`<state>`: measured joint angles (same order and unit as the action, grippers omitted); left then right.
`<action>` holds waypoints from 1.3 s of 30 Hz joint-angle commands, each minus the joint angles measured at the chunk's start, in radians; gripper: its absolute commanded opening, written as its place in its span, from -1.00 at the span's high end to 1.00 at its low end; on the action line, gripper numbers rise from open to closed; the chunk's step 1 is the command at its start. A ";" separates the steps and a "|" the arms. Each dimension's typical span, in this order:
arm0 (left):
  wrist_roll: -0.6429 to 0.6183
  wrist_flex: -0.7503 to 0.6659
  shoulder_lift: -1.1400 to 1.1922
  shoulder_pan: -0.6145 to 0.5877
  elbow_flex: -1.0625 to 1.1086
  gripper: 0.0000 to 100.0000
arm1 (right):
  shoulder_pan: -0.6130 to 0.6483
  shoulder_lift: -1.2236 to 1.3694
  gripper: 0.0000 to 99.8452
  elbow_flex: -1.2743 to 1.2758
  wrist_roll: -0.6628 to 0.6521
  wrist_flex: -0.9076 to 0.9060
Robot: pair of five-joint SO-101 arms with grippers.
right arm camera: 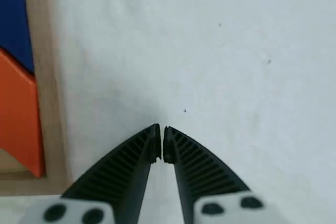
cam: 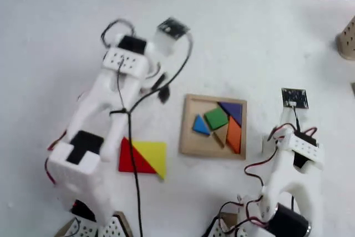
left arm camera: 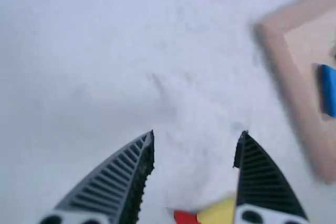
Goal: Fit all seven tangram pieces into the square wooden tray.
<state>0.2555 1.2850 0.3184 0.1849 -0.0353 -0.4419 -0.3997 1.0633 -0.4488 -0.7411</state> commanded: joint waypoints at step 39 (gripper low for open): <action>-0.071 -0.404 -0.139 -0.237 0.285 0.50 | 0.739 0.231 0.96 -0.296 0.183 -0.110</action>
<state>0.1895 0.8984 0.2417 -0.0407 0.2516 0.2915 -0.1665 0.7672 -0.2708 -0.9145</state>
